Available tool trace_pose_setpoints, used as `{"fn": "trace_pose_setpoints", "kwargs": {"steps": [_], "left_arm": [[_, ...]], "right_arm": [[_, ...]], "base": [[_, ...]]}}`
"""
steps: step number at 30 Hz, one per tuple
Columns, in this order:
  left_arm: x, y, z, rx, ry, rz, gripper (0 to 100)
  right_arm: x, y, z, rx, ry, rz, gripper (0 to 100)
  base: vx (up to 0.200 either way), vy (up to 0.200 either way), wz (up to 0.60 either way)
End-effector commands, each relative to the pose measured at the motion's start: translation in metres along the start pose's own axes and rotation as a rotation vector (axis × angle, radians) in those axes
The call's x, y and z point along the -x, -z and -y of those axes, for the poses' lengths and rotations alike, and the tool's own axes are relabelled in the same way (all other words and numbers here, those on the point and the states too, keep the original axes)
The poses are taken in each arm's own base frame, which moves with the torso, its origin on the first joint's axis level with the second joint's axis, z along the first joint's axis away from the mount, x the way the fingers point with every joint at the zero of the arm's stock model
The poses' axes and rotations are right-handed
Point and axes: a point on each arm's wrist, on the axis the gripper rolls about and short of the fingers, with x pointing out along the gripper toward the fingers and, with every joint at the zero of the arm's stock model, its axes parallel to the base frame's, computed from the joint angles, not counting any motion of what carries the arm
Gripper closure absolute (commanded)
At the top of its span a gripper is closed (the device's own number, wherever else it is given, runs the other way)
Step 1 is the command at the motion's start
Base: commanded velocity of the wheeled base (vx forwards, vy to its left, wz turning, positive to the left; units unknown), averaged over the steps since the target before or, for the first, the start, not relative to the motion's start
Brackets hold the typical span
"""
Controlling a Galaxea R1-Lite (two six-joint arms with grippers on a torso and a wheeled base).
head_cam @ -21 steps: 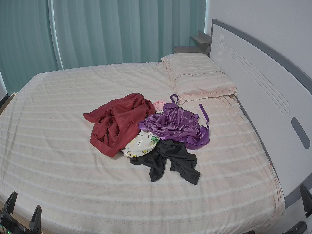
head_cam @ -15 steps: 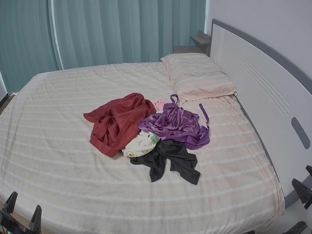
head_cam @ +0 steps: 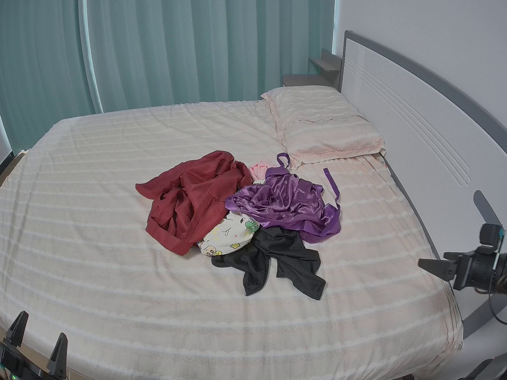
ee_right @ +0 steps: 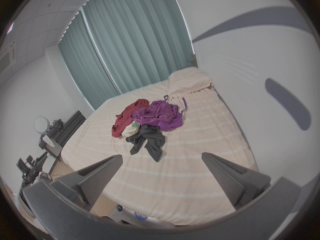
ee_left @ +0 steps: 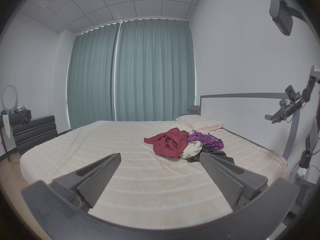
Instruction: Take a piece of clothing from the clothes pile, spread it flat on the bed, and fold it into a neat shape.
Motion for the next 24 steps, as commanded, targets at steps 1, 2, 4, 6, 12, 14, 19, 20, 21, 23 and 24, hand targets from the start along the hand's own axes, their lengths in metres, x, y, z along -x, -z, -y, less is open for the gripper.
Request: {"fn": "trace_pose_setpoints", "kwargs": {"steps": [1,2,4,6,12,14,19,20,21,23,24], "left_arm": [[0.000,0.005,0.000,0.000,0.000,0.002,0],[0.000,0.005,0.000,0.000,0.000,0.002,0],[0.000,0.005,0.000,0.000,0.000,0.002,0],[0.000,0.005,0.000,0.000,0.000,0.002,0],[0.000,0.005,0.000,0.000,0.000,0.002,0],[0.000,0.005,0.000,0.000,0.000,0.002,0],[0.000,0.005,0.000,0.000,0.000,0.002,0],[0.000,0.005,0.000,0.000,0.000,0.002,0],[0.000,0.005,0.000,0.000,0.000,0.002,0],[0.000,0.005,0.000,0.000,0.000,0.002,0],[0.000,0.005,0.000,0.000,0.000,0.002,0]], "right_arm": [[-0.119,0.003,0.001,-0.146,-0.038,-0.235,0],[-0.128,0.004,0.000,-0.162,-0.027,-0.250,0],[-0.148,0.007,-0.001,-0.181,0.007,-0.268,0],[-0.163,0.010,-0.003,-0.188,0.023,-0.276,0],[-0.204,0.022,-0.009,-0.228,0.006,-0.264,0],[-0.226,0.032,-0.012,-0.235,0.024,-0.256,0],[-0.267,0.048,-0.012,-0.227,0.073,-0.259,0],[-0.272,0.049,-0.014,-0.226,0.074,-0.257,0],[-0.279,0.051,-0.013,-0.222,0.082,-0.254,0],[-0.291,0.053,-0.013,-0.218,0.099,-0.244,0],[-0.292,0.053,-0.013,-0.217,0.099,-0.244,0]], "base": [[0.000,0.000,0.00],[0.000,0.000,0.00],[0.000,0.000,0.00],[0.000,0.000,0.00],[0.000,0.000,0.00],[0.000,0.000,0.00],[0.000,0.000,0.00],[0.000,0.000,0.00],[0.000,0.000,0.00],[0.000,0.000,0.00],[0.000,0.000,0.00]]}}
